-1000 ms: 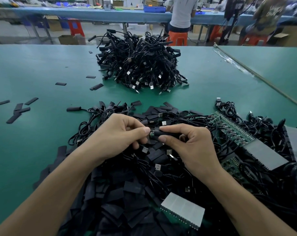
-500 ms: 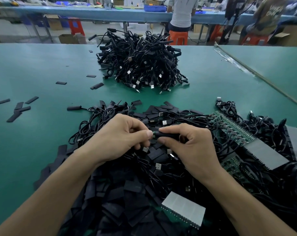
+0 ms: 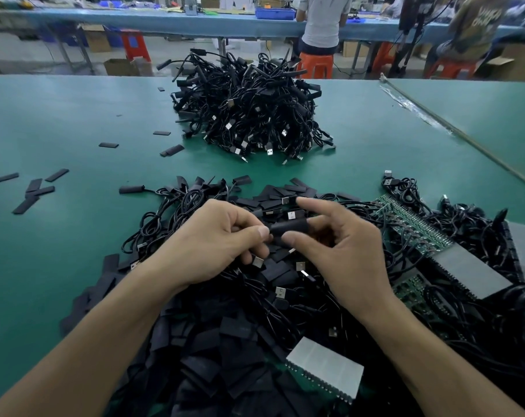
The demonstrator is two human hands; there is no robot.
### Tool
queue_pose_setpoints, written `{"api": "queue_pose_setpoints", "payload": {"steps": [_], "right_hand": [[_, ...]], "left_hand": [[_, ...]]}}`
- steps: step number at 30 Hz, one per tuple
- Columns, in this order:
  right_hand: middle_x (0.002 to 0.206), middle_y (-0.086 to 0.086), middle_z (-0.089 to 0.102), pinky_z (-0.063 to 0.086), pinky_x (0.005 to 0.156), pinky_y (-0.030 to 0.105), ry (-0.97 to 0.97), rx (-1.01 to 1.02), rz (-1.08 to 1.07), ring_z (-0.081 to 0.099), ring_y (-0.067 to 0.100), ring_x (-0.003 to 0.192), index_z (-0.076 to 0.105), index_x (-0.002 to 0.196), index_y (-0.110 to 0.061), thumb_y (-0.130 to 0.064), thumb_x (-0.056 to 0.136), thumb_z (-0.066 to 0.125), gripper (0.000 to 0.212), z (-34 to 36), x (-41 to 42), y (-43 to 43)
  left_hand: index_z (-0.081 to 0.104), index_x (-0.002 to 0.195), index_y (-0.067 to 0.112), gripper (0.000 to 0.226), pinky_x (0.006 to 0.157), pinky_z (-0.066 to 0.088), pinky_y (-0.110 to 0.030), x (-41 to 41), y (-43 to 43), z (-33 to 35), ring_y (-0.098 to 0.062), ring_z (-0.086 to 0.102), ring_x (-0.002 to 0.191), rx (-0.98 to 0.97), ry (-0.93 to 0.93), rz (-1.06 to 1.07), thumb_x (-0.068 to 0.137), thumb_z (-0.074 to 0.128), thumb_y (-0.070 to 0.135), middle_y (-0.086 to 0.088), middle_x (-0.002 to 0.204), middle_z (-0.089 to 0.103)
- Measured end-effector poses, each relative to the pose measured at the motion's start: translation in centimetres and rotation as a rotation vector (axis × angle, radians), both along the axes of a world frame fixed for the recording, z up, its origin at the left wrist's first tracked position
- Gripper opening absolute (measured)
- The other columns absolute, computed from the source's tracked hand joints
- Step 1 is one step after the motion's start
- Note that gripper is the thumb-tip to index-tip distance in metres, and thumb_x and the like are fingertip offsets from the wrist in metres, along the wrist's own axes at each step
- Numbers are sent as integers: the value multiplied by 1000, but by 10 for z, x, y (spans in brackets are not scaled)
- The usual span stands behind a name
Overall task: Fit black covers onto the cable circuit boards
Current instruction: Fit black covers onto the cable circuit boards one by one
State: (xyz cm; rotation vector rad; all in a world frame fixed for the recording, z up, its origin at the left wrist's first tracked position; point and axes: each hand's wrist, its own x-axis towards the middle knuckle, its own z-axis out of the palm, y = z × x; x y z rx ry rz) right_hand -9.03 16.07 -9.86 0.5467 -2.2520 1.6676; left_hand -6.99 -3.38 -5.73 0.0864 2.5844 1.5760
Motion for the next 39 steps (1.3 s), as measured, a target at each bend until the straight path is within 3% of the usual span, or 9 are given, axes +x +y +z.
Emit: {"api": "queue_pose_setpoints", "payload": {"steps": [4, 15, 19, 22, 25, 29, 33, 36, 39], "right_hand": [[80, -15, 75, 56, 72, 17, -38, -123, -75, 72, 4, 75, 75, 91, -32, -18, 76, 85, 23, 1, -4, 0], [82, -5, 77, 56, 69, 21, -143, -220, 39, 74, 12, 75, 74, 91, -30, -16, 80, 82, 19, 2, -3, -1], [76, -1, 73, 53, 63, 21, -162, -235, 26, 69, 12, 68, 65, 87, -27, -24, 77, 76, 15, 3, -4, -1], [73, 2, 70, 50, 60, 18, -153, -359, -20, 65, 9, 66, 60, 85, -24, -17, 81, 73, 15, 4, -6, 1], [77, 12, 71, 49, 60, 16, -155, -433, -4, 66, 10, 67, 59, 88, -21, -8, 88, 71, 18, 6, -6, 2], [81, 4, 76, 51, 63, 14, -132, -416, 43, 71, 10, 70, 59, 98, -17, -5, 90, 69, 18, 8, -3, 0], [81, -1, 76, 52, 68, 17, -119, -307, -17, 71, 7, 73, 62, 100, -21, -7, 93, 66, 16, 6, -3, -1], [78, -5, 74, 54, 69, 18, -81, -199, -33, 71, 8, 74, 65, 92, -25, -5, 92, 66, 20, 4, -2, -3], [76, -6, 74, 54, 68, 20, -86, -140, -18, 71, 7, 72, 66, 88, -24, -6, 91, 67, 19, 2, -2, -3]], "left_hand": [[75, 81, 14, 18, 56, 48, -12, -1, 2, -4, -3, 61, 53, 32, 10, 58, 95, 63, 14, 0, 71, 76], [74, 78, 19, 18, 57, 49, -13, 1, 6, -6, -3, 64, 55, 4, 68, 55, 94, 65, 17, 4, 71, 75], [74, 86, 28, 5, 67, 53, -15, 3, 9, -6, 0, 68, 70, -144, 243, 87, 89, 71, 25, 13, 76, 74], [67, 95, 38, 20, 71, 52, -26, 7, 5, -3, 0, 62, 82, -371, 449, 147, 78, 75, 44, 20, 86, 65], [65, 102, 42, 30, 78, 54, -38, 8, 3, -1, 0, 59, 89, -472, 381, 66, 77, 66, 60, 23, 93, 61], [69, 80, 35, 28, 68, 56, -37, 3, 1, -2, -2, 64, 63, -466, 303, 108, 89, 55, 58, 16, 67, 67], [69, 72, 19, 43, 54, 51, -37, -6, -20, -1, -11, 58, 50, -478, 492, 408, 95, 52, 50, 4, 54, 62], [75, 91, 17, 39, 65, 38, -35, -11, -34, -5, -20, 52, 66, -600, 508, 533, 99, 50, 47, 0, 74, 58], [61, 131, 11, 53, 85, 44, -45, -14, -34, -13, -35, 55, 103, -700, 279, 507, 98, 48, 51, -10, 112, 53]]}}
